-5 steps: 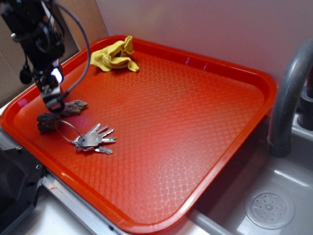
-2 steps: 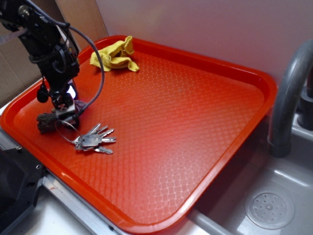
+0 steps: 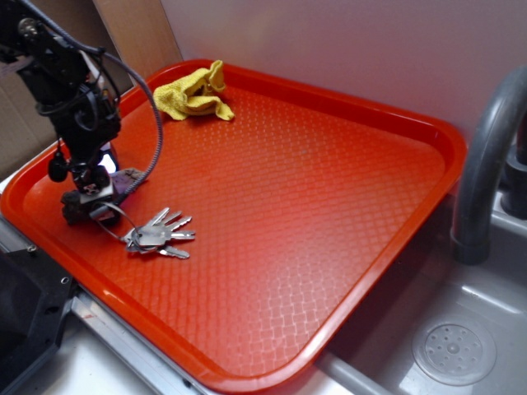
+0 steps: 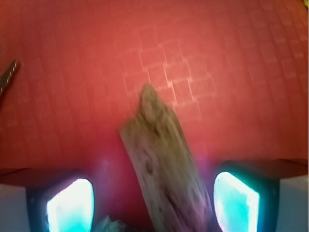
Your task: Grab the wood chip.
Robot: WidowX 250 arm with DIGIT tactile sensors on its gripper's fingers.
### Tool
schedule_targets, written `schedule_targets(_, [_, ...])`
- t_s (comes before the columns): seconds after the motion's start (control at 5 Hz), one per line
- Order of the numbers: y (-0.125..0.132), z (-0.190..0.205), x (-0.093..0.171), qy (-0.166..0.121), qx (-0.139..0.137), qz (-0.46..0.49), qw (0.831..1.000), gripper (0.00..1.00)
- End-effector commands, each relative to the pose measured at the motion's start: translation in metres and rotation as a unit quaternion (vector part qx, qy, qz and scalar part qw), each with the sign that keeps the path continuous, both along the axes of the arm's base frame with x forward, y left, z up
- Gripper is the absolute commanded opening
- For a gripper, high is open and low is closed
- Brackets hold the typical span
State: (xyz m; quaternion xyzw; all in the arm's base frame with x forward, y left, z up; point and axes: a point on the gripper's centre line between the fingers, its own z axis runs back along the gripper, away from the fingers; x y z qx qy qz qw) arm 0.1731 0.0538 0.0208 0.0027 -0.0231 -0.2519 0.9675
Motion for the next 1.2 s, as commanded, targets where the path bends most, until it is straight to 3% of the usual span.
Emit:
schedule_targets(0.0, [0.0019,-0.0025,0.0048,-0.005,0.021,0.003,1.000,1.00])
schedule_targets(0.2, [0.0041,-0.0039,0.0057,-0.006,0.027,0.004,1.000,1.00])
schedule_targets(0.4, [0.0048,-0.0069,0.0059,-0.008,0.030,0.002,1.000,0.00])
schedule_targets(1.0, [0.0030,-0.0101,0.0090,-0.003,0.037,-0.001,0.999,0.00])
